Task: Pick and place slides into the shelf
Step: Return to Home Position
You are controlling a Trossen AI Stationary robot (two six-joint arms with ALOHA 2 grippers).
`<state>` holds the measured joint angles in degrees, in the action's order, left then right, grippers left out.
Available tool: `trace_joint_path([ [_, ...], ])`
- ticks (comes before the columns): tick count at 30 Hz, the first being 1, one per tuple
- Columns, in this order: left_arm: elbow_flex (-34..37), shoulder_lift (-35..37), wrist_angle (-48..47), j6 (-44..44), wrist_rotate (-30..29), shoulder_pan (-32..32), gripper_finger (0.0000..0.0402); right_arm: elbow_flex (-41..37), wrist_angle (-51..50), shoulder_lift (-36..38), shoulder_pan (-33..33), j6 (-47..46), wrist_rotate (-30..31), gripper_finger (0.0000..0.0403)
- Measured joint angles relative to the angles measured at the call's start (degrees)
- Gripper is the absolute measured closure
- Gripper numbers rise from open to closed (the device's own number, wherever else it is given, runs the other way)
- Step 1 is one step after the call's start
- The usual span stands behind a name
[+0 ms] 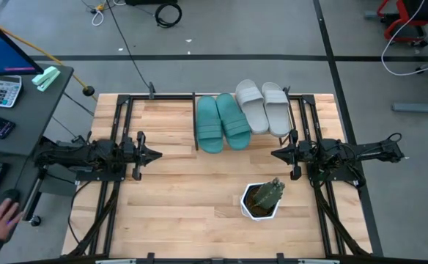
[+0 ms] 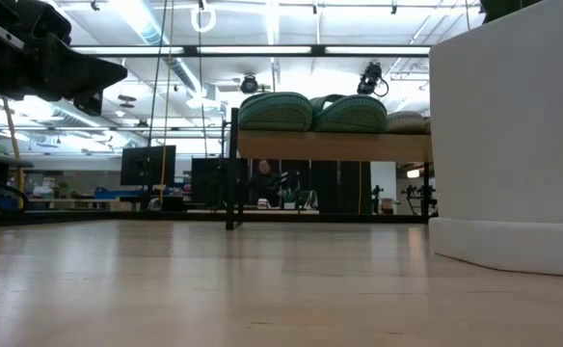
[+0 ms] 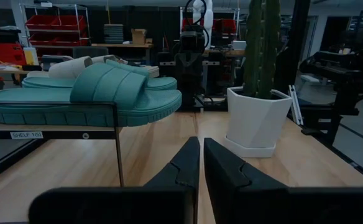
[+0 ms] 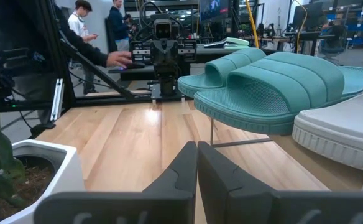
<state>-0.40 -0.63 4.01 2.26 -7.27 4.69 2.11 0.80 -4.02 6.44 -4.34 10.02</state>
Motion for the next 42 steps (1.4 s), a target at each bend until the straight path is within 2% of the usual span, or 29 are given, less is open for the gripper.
trace_joint_path([
  [7,0.0,0.0,0.0,0.0,0.0,0.0,0.0365,0.0,0.0,0.0,0.0,0.0,0.0,0.0384],
  [18,0.0,0.0,0.0,0.0,0.0,0.0,0.0378,0.0,0.0,0.0,0.0,0.0,0.0,0.0384],
  [30,0.0,0.0,0.0,0.0,0.0,0.0,0.0363,0.0,0.0,0.0,0.0,0.0,0.0,0.0384],
  [42,0.0,0.0,0.0,0.0,0.0,0.0,0.0378,0.0,0.0,0.0,0.0,0.0,0.0,0.0384],
])
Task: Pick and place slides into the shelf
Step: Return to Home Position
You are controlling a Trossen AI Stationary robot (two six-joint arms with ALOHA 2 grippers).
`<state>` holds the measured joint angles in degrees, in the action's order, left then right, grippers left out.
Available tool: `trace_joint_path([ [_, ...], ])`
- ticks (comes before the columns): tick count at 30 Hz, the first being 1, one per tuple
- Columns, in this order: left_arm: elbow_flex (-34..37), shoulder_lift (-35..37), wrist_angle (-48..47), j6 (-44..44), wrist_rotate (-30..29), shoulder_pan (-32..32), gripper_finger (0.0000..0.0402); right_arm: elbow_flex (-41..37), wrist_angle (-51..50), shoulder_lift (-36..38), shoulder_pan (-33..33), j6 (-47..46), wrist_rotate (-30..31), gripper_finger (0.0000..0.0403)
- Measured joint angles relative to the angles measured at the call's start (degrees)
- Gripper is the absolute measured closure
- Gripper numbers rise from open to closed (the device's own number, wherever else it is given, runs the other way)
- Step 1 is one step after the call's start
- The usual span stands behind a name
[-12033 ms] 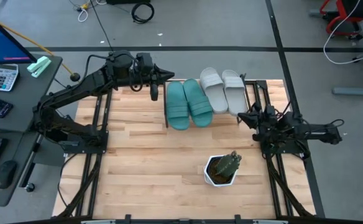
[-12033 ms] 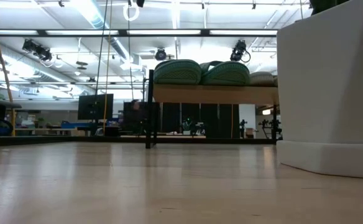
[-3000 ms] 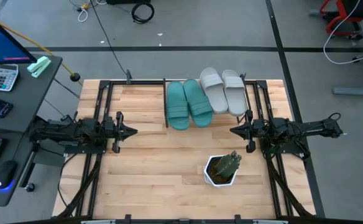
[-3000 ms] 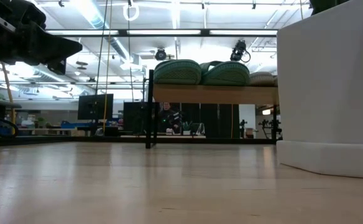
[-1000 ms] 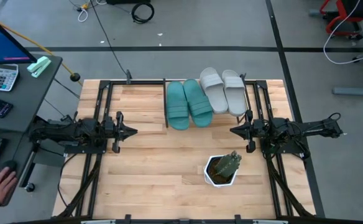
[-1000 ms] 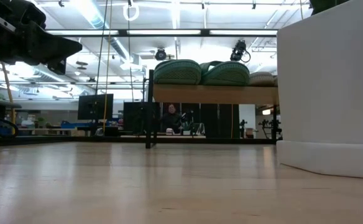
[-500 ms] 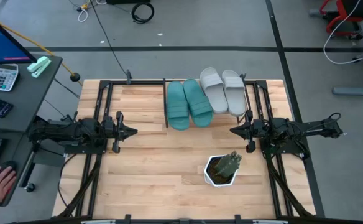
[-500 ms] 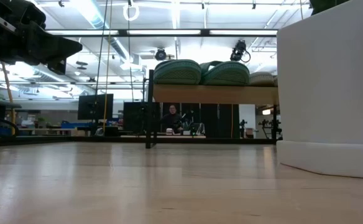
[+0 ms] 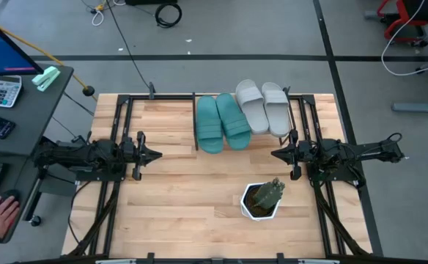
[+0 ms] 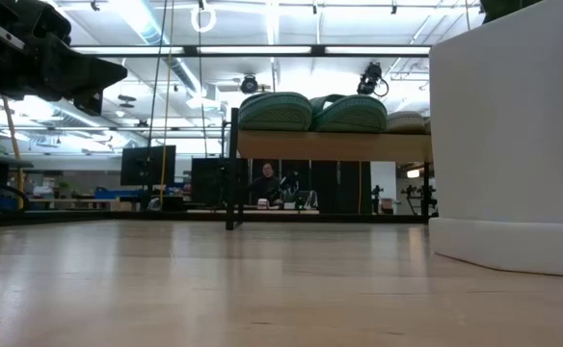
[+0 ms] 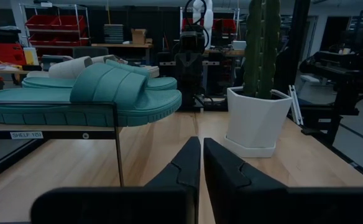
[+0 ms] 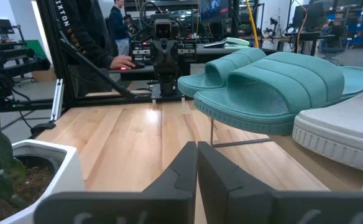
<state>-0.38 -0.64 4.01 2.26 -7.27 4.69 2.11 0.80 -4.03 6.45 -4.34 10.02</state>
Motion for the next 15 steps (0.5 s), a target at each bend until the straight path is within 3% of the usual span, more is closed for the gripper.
trace_joint_path([
  [15,0.0,0.0,0.0,0.0,0.0,0.0,0.0368,0.0,0.0,0.0,0.0,0.0,0.0,0.0384],
])
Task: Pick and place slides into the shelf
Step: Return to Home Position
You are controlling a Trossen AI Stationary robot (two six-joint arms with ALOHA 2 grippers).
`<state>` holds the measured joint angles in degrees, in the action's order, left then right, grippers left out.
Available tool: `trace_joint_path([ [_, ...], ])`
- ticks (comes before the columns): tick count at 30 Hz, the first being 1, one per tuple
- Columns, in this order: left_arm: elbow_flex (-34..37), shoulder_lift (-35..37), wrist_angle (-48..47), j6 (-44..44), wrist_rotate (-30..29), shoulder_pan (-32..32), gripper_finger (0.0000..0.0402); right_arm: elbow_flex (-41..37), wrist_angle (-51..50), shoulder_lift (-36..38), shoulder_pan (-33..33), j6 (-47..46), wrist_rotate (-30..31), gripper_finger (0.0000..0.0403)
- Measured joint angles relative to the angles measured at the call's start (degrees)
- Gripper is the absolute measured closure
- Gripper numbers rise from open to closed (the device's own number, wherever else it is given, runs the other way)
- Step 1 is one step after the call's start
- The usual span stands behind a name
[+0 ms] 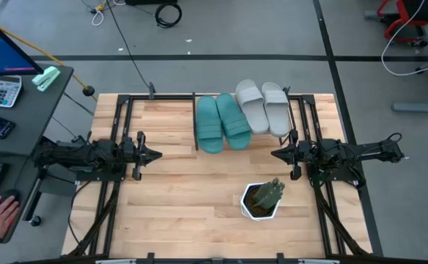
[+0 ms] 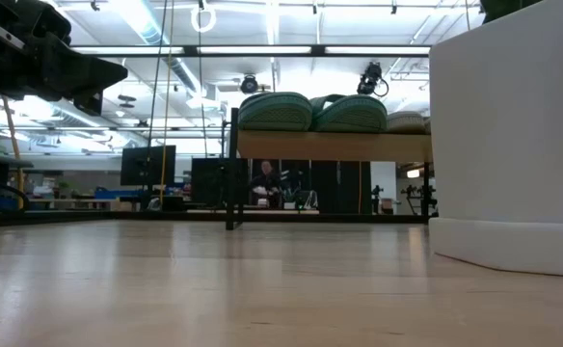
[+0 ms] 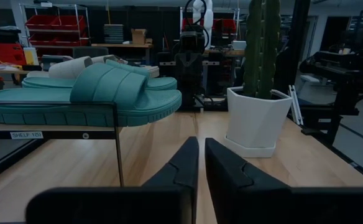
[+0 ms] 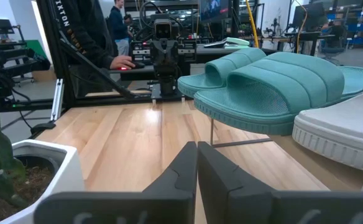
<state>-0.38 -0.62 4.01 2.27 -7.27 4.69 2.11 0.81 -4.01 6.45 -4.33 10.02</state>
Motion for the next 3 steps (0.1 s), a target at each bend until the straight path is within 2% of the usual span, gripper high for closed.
trace_joint_path([
  [3,0.0,0.0,0.0,0.0,0.0,0.0,0.0374,0.0,0.0,0.0,0.0,0.0,0.0,0.0384],
])
